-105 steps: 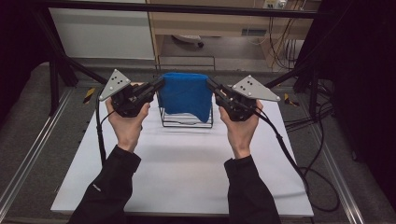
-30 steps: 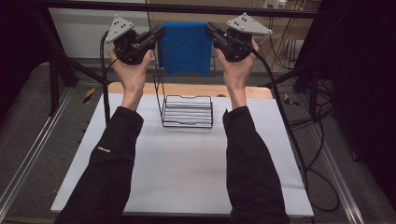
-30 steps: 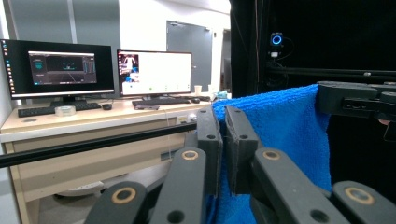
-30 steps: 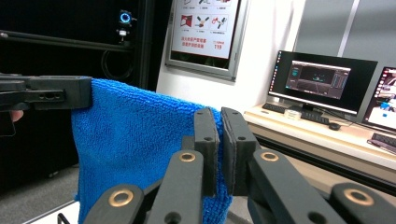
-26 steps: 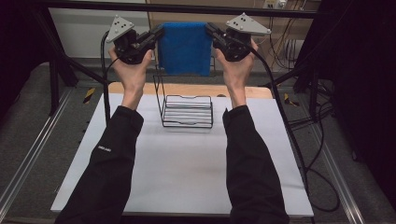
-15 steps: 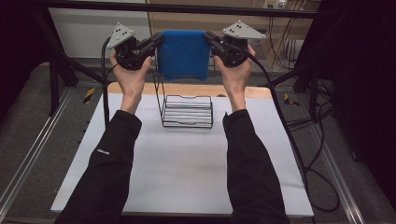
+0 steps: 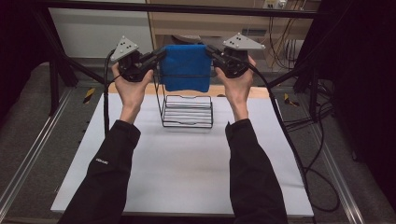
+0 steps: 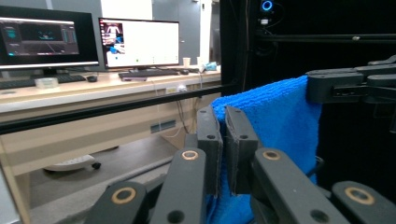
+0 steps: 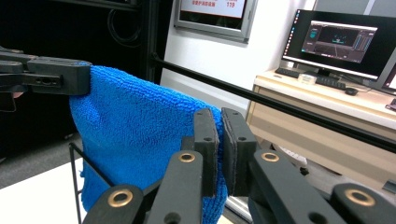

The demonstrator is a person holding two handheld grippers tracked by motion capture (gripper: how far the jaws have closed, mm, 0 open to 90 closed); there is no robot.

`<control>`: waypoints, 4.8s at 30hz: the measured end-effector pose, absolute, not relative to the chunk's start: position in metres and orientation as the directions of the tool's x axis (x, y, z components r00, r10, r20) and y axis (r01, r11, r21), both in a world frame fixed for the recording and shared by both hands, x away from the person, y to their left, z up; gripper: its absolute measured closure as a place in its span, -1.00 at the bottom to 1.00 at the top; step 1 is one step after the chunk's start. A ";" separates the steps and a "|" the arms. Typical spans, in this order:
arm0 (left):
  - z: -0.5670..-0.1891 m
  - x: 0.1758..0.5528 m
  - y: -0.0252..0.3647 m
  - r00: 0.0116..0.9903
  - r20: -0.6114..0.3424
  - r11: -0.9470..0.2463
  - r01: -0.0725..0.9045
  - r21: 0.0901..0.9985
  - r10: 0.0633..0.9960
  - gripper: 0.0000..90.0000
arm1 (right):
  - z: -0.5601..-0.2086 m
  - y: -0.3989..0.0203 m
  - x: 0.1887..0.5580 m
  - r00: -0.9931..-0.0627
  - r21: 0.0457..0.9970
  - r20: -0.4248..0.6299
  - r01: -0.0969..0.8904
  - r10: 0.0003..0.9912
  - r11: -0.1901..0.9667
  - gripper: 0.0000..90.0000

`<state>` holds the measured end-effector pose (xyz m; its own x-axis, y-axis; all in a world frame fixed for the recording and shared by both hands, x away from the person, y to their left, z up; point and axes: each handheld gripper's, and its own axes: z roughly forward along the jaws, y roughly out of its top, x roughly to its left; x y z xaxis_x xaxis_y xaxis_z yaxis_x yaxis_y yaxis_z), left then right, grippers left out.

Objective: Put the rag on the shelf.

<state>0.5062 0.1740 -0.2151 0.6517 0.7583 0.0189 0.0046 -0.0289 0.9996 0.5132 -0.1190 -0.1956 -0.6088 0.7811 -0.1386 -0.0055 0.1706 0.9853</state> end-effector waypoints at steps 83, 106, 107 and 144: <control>-0.239 0.487 0.171 0.735 0.006 -0.343 0.309 0.887 0.678 1.00 | -0.236 -0.126 0.474 -0.749 0.934 -0.118 0.139 0.653 0.328 0.48; -0.262 0.493 0.165 0.728 0.029 -0.352 0.296 0.888 0.685 1.00 | -0.271 -0.128 0.487 -0.701 0.915 0.001 0.289 0.713 0.283 0.98; -0.262 0.493 0.165 0.728 0.028 -0.349 0.295 0.890 0.685 1.00 | -0.272 -0.129 0.487 -0.699 0.916 -0.001 0.287 0.715 0.281 0.97; -0.328 0.424 0.228 0.690 0.019 -0.357 0.350 0.866 0.724 -0.79 | -0.291 -0.206 0.420 -0.625 0.923 0.056 0.330 0.778 0.199 -0.88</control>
<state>0.4242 0.2277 -0.3276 0.6897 0.7238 0.0193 0.3504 -0.3570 0.8659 0.4204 -0.2064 -0.2914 -0.6255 0.7783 0.0558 0.3303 0.1993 0.9226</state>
